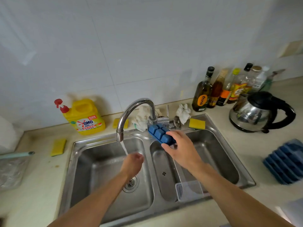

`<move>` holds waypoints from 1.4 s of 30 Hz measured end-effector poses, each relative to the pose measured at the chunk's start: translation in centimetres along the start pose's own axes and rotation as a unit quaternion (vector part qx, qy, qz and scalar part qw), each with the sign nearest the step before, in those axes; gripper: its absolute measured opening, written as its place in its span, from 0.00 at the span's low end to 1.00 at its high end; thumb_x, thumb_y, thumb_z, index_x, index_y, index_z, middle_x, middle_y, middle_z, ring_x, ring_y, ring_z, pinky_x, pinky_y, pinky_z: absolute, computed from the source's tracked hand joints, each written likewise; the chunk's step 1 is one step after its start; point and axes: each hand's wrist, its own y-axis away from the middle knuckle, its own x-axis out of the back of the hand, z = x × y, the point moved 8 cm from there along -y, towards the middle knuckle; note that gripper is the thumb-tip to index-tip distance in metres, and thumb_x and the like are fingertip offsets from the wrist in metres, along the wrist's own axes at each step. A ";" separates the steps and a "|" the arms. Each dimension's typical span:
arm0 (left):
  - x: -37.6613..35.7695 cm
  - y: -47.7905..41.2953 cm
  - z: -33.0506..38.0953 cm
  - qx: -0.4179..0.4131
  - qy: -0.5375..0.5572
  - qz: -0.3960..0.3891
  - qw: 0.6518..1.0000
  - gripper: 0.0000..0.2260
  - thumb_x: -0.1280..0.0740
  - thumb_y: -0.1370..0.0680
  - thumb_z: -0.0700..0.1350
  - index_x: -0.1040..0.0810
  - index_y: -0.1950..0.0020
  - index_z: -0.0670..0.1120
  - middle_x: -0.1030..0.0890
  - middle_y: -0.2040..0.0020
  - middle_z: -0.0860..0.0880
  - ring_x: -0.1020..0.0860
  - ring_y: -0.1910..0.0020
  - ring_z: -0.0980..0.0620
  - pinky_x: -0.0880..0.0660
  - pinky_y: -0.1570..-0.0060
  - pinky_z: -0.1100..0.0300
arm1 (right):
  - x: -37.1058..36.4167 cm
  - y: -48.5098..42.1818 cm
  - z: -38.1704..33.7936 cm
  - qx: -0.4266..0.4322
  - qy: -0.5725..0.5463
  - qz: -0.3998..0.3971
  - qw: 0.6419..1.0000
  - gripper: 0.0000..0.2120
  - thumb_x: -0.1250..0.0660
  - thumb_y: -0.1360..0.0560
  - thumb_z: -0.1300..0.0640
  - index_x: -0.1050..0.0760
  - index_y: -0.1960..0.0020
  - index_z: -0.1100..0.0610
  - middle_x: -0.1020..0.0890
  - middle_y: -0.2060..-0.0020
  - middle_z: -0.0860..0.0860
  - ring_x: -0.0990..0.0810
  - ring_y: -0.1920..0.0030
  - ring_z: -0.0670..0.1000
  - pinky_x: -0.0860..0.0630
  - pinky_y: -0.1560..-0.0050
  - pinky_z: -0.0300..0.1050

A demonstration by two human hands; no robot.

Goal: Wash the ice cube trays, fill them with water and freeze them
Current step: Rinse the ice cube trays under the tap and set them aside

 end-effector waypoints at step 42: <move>-6.1 -5.5 4.0 -0.055 -0.092 0.002 0.994 0.08 0.36 0.17 0.45 0.18 0.42 0.46 0.18 0.55 0.50 0.21 0.57 0.53 0.28 0.59 0.61 | -1.1 2.7 10.4 -0.082 0.087 -0.077 0.990 0.25 0.34 0.21 0.44 0.29 0.28 0.53 0.27 0.36 0.48 0.30 0.36 0.47 0.32 0.30 0.42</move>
